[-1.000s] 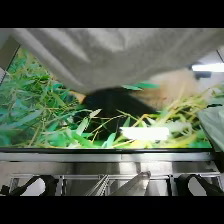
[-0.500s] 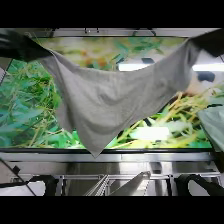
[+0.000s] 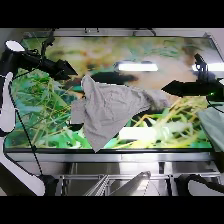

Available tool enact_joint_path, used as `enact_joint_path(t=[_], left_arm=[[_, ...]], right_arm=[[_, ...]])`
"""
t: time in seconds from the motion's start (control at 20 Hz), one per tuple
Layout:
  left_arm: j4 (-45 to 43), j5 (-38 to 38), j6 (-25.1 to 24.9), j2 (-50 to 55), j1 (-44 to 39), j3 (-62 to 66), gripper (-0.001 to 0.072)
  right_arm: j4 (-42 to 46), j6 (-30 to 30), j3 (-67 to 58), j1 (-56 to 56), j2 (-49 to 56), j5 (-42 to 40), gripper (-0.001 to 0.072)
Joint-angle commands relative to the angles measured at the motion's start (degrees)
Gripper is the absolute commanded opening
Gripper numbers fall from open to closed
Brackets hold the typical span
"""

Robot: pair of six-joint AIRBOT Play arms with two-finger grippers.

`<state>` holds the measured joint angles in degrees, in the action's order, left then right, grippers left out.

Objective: Fold the shirts.

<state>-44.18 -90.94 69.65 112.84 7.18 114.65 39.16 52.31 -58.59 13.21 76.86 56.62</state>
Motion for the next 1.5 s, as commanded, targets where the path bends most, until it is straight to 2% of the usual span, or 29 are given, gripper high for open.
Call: enact_joint_path(t=[0.0, 0.1, 0.2, 0.35, 0.55, 0.7, 0.9, 0.95, 1.1, 1.2, 1.25, 1.35, 1.4, 1.45], left_arm=[[-0.72, -7.87, 4.04, -0.92, 2.34, -1.31, 0.0716], [-0.72, -11.1, 4.57, -6.14, 1.88, -12.13, 0.0715], [-0.81, -8.9, 3.56, -13.62, 0.02, -27.82, 0.0715], [-0.72, -1.97, 3.63, -23.54, -4.59, -49.24, 0.0716], [-0.74, 9.92, 8.33, -32.61, -11.21, -68.3, 0.0715], [-0.79, 16.52, 11.19, -37.77, -14.69, -76.81, 0.0715], [0.2, 26.62, 13.49, -41.92, -15.13, -84.28, 0.0697], [3.23, 29.88, 12.68, -41.88, -15.13, -85.7, 0.0698], [12.68, 34.18, 5.6, -38.01, -15.15, -87.14, 0.0697], [13.38, 34.62, 4.66, -33.42, -15.15, -85.42, 0.0697], [13.99, 34.56, 3.23, -31.19, -15.15, -83.8, 0.0605], [16.06, 34.49, 0.22, -28.09, -15.13, -80.04, 0.0246], [16.37, 34.16, 0.17, -27.45, -15.13, -78.12, 0.0142], [16.28, 33.73, -0.09, -27.43, -15.13, -76.22, 0.0123]], right_arm=[[1.22, 3.08, 0.46, 5.66, 1.44, 1.38, 0.0442], [1.22, 5.88, 0.48, 9.66, 2.93, 6.54, 0.0442], [1.2, 7.54, 0.48, 11.8, 5.75, 9.77, 0.0442], [0.63, 8.2, 0.46, 11.96, 10.4, 8.28, 0.0441], [-2.86, 6.08, 0.42, 12.02, 13.18, 6.32, 0.0437], [-6.29, 5.18, 0.17, 12.0, 13.16, 6.4, 0.0437], [-9.88, 2.93, 0.17, 12.0, 13.16, 6.4, 0.0437], [-9.88, 2.93, 0.17, 12.0, 13.16, 6.36, 0.0437], [-9.86, 2.93, 0.17, 12.0, 13.16, 6.34, 0.0437], [-9.88, 2.93, 0.17, 12.0, 13.16, 6.38, 0.0437], [-9.86, 2.93, 0.17, 12.0, 13.16, 6.36, 0.0437], [-9.84, 2.95, 0.17, 12.0, 13.16, 6.38, 0.0437], [-9.81, 2.97, 0.17, 12.0, 13.16, 6.38, 0.0437], [-9.81, 3.04, 0.17, 12.0, 13.25, 6.27, 0.0438]])
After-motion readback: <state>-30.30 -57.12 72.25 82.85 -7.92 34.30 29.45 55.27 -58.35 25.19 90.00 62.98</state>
